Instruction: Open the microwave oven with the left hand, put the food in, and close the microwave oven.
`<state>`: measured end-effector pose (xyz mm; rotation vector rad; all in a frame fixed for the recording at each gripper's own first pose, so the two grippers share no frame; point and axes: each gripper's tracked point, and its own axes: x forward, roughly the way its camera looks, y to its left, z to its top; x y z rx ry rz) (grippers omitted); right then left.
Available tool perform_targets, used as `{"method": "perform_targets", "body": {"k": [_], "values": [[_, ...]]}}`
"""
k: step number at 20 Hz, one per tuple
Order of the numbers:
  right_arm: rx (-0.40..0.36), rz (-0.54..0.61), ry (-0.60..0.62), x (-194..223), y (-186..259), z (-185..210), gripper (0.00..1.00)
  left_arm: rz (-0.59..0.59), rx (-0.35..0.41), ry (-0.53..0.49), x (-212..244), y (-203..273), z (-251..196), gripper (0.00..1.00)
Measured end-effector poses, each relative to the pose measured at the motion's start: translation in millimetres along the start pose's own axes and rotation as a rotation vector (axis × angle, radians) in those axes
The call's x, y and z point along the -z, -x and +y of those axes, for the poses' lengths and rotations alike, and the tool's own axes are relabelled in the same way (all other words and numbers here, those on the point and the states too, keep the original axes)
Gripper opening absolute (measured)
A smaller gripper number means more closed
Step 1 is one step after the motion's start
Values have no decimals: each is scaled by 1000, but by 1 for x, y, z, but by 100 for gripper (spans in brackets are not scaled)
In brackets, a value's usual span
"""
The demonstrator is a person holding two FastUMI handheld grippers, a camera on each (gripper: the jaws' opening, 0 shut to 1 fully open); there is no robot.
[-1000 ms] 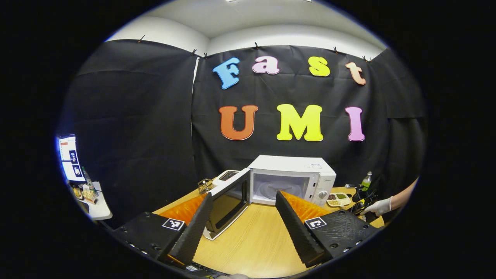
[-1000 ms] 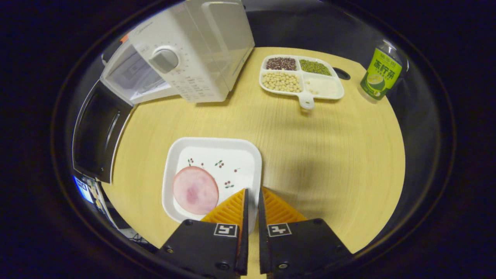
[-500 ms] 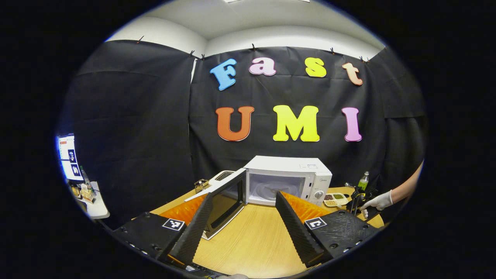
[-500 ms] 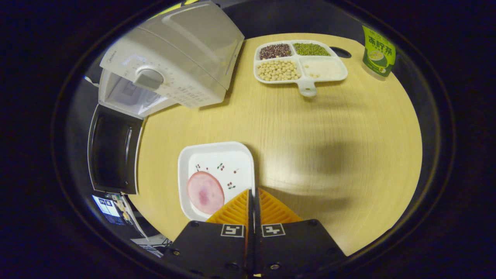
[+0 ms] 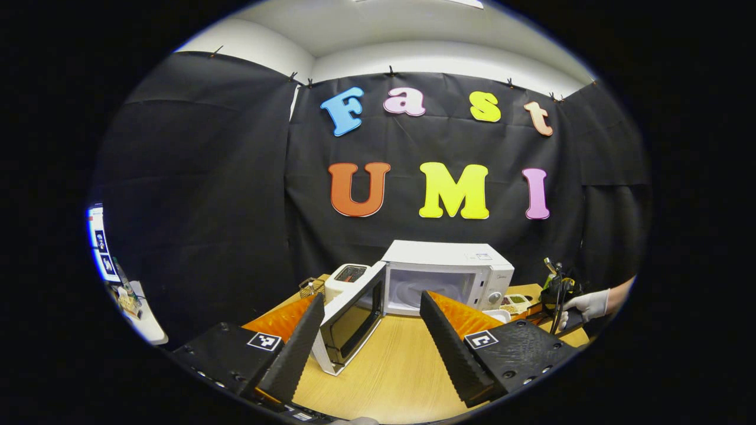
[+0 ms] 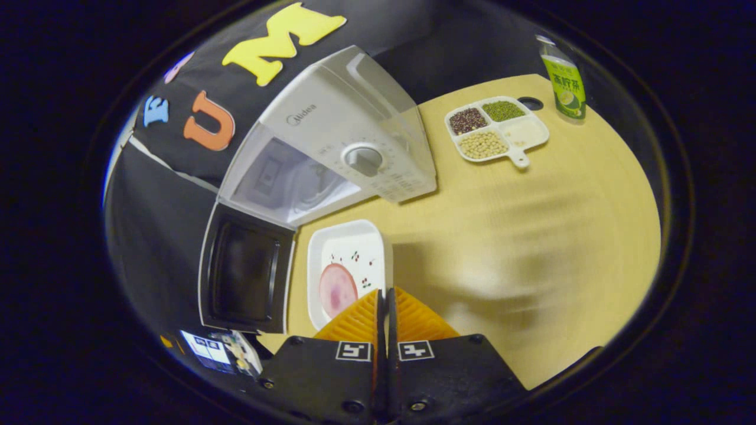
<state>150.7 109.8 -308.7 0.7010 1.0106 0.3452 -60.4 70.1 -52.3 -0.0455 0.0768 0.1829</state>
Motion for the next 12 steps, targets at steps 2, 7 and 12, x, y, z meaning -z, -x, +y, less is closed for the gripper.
{"method": "perform_targets", "body": {"k": [2, 7, 12], "values": [[-45, -68, -42, 4, -13, 25, 4, 9, 2, -10, -1, -1, 15, 100], [-70, -306, -131, -3, -45, 77, 4, 51, -10, -83, 6, -3, 50, 97], [-129, -473, -226, -14, -79, 124, 4, 67, -2, -117, 17, -10, 59, 97]]}}
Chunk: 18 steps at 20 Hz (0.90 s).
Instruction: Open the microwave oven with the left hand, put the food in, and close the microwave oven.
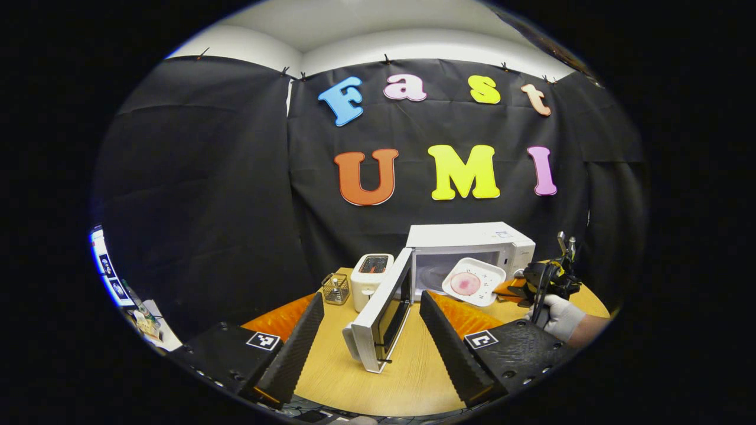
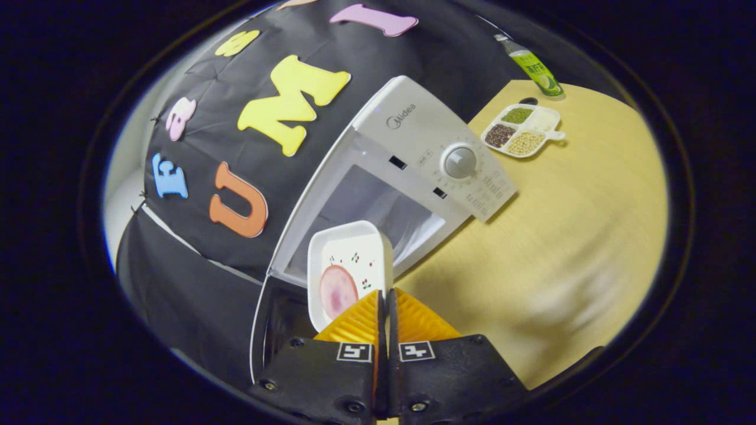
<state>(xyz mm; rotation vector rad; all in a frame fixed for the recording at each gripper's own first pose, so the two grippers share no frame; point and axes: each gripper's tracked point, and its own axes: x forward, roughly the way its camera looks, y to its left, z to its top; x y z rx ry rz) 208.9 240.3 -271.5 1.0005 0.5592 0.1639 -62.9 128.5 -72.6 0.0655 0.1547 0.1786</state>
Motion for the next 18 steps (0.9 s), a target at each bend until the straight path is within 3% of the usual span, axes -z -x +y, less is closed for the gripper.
{"method": "perform_targets", "body": {"k": [1, 2, 9, 13, 18], "values": [[6, -24, -19, 4, -9, 3, 0, -9, -4, -14, 1, -2, 0, 97], [11, -40, -44, 6, -20, 4, 4, -18, -1, -27, 1, -6, -2, 97], [46, -186, -234, 0, -97, 6, 3, -4, 35, -34, 22, -35, -7, 97], [79, -241, -272, -8, -138, -1, 0, 24, 41, -54, 34, -50, 2, 96], [85, -302, -321, -18, -171, -3, 4, 47, 45, -80, 42, -70, 7, 96]]}}
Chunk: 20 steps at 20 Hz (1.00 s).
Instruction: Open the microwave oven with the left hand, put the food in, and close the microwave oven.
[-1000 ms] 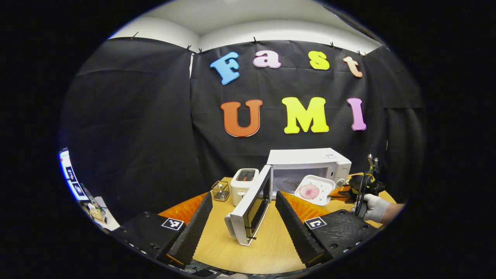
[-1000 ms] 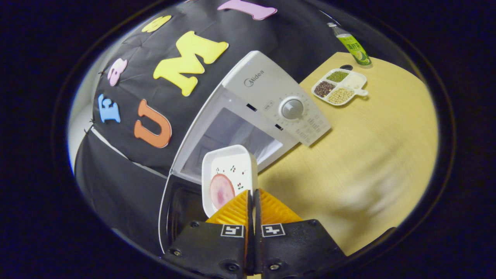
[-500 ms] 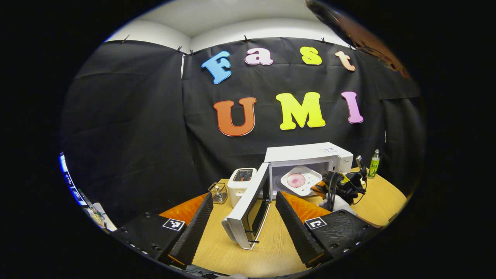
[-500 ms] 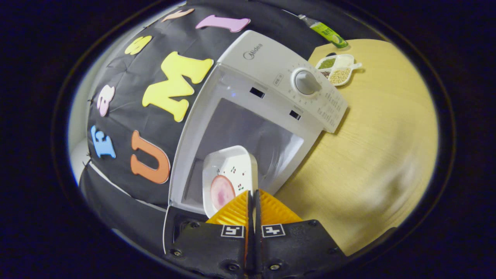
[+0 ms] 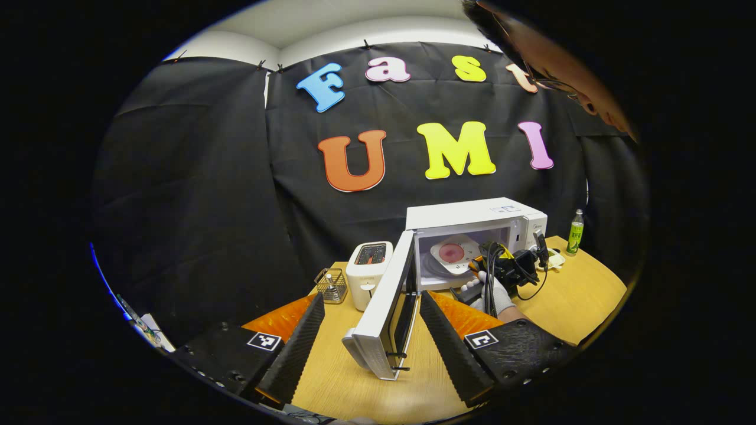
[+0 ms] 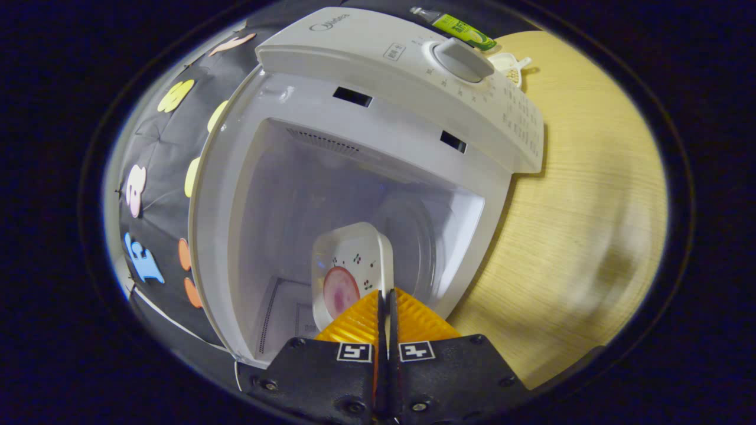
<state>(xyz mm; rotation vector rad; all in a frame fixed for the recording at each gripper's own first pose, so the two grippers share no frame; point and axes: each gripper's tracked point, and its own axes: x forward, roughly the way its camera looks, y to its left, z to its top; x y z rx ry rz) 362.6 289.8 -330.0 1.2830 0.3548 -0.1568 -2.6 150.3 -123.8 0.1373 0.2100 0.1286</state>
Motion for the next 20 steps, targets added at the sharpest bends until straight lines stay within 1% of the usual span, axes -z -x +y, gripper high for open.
{"method": "perform_targets", "body": {"k": [1, 2, 4, 6, 7, 8, 9, 10, 11, 12, 13, 14, 15, 16, 17, 20], "values": [[7, -6, 4, 1, -5, -1, 0, 7, -1, -1, 2, -2, 2, 96], [5, -9, 3, 3, -8, 0, 4, 9, -4, 2, 2, -3, 5, 97], [-1, -7, 11, 4, -14, 0, 6, 16, -8, 4, 4, -4, 7, 96], [-51, -20, 6, -4, -14, 7, 10, 23, -16, 1, 5, -5, 11, 97], [-83, -45, -2, -7, -14, 14, 14, 18, -23, -1, 6, -4, 13, 97], [-101, -57, 0, -12, -10, 21, 15, 22, -28, 0, 8, -4, 15, 96], [-121, -56, 20, -17, -5, 26, 20, 27, -29, 2, 10, -5, 16, 96], [-118, -39, 54, -16, 1, 28, 28, 19, -35, 1, 8, -5, 17, 97], [-117, -28, 99, -20, 9, 31, 53, 10, -39, 0, 4, -4, 18, 97], [-121, -33, 155, -22, 20, 36, 80, -2, -38, -3, 1, -5, 18, 96], [-112, -45, 212, -30, 30, 37, 83, -8, -40, -5, -3, -4, 18, 97], [-118, -49, 259, -36, 44, 43, 84, -19, -40, -4, -6, -3, 19, 96], [-122, -29, 308, -39, 56, 48, 96, -27, -39, 1, -10, -2, 19, 97], [-124, -14, 368, -45, 70, 52, 96, -37, -37, 6, -16, -1, 19, 96], [-123, -10, 420, -56, 85, 57, 85, -48, -38, 8, -21, -1, 20, 97], [-150, 2, 598, -88, 126, 73, 87, -75, -44, 15, -34, 1, 24, 97]]}}
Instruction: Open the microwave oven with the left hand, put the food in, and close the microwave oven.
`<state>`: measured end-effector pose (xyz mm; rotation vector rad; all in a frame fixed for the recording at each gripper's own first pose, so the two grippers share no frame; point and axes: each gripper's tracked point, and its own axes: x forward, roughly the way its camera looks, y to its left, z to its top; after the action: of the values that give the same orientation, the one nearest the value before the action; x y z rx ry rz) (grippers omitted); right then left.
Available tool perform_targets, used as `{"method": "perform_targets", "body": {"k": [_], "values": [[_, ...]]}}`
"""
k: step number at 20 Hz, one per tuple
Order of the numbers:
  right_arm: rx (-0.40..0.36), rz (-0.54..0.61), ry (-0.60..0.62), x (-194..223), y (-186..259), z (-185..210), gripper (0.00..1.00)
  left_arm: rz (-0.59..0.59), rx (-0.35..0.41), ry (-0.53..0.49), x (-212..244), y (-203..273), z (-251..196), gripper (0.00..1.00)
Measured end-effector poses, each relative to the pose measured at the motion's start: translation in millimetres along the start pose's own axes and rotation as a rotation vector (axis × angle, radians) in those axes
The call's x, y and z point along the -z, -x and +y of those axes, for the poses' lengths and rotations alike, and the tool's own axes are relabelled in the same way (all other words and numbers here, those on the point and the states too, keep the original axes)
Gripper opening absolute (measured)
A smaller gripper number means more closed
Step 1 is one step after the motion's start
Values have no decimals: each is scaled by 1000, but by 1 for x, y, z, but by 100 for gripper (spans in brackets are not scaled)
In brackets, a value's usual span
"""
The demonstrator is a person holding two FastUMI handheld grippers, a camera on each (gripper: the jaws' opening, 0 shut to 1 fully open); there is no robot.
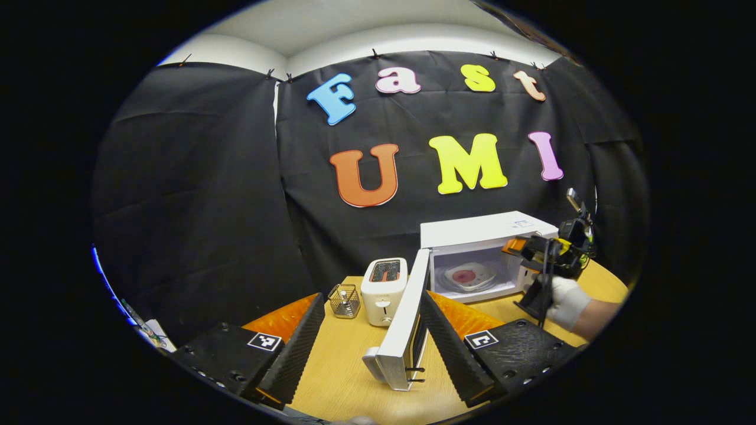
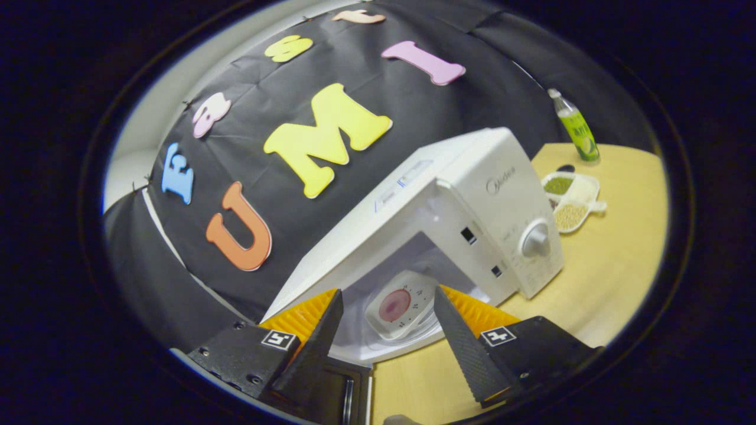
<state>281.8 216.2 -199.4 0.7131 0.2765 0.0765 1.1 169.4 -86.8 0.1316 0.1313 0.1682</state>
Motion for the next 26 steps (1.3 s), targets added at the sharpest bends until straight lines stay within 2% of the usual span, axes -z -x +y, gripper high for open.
{"method": "perform_targets", "body": {"k": [2, 3, 7, 8, 9, 10, 12, 13, 14, 17, 18, 19, 20, 21, 22, 23, 24, 25, 26], "values": [[-5, 21, 107, -22, 29, -5, 86, -7, 3, 8, -2, 0, 0, 96], [-8, 22, 146, -34, 43, -7, 99, -9, 2, 10, -2, 0, 0, 96], [-8, 18, 325, -78, 105, -20, 99, 0, 4, 30, 4, 3, 1, 96], [-5, 34, 354, -87, 116, -22, 89, -1, -2, 31, 4, 4, 3, 96], [12, 38, 375, -94, 130, -30, 91, 5, -1, 36, 6, 1, 3, 96], [13, 30, 395, -104, 144, -32, 100, 7, -5, 38, 7, 0, 5, 96], [44, 12, 468, -123, 171, -42, 100, -3, -7, 49, 4, -4, 8, 96], [55, 10, 501, -131, 183, -46, 91, -5, -6, 56, 3, -4, 9, 96], [70, 5, 528, -137, 196, -52, 100, -12, -5, 57, 2, -5, 10, 97], [114, -12, 544, -153, 220, -69, 100, -34, -9, 58, -2, -8, 17, 96], [128, -17, 541, -159, 226, -73, 91, -38, -7, 62, -3, -9, 18, 95], [139, -22, 536, -161, 232, -78, 91, -45, -8, 65, -4, -11, 20, 95], [145, -26, 524, -164, 237, -82, 100, -49, -7, 67, -5, -14, 21, 93], [157, -26, 507, -166, 244, -85, 100, -50, -15, 68, -3, -14, 25, 92], [165, -26, 492, -167, 246, -86, 100, -47, -13, 74, 0, -16, 27, 80], [173, -24, 483, -168, 251, -88, 100, -41, -13, 80, 3, -17, 28, 77], [178, -26, 478, -170, 254, -90, 91, -34, -15, 87, 6, -17, 29, 78], [181, -25, 472, -171, 257, -90, 100, -28, -2, 97, 10, -18, 29, 84], [180, -27, 465, -173, 258, -90, 100, -19, 3, 100, 15, -18, 27, 62]]}}
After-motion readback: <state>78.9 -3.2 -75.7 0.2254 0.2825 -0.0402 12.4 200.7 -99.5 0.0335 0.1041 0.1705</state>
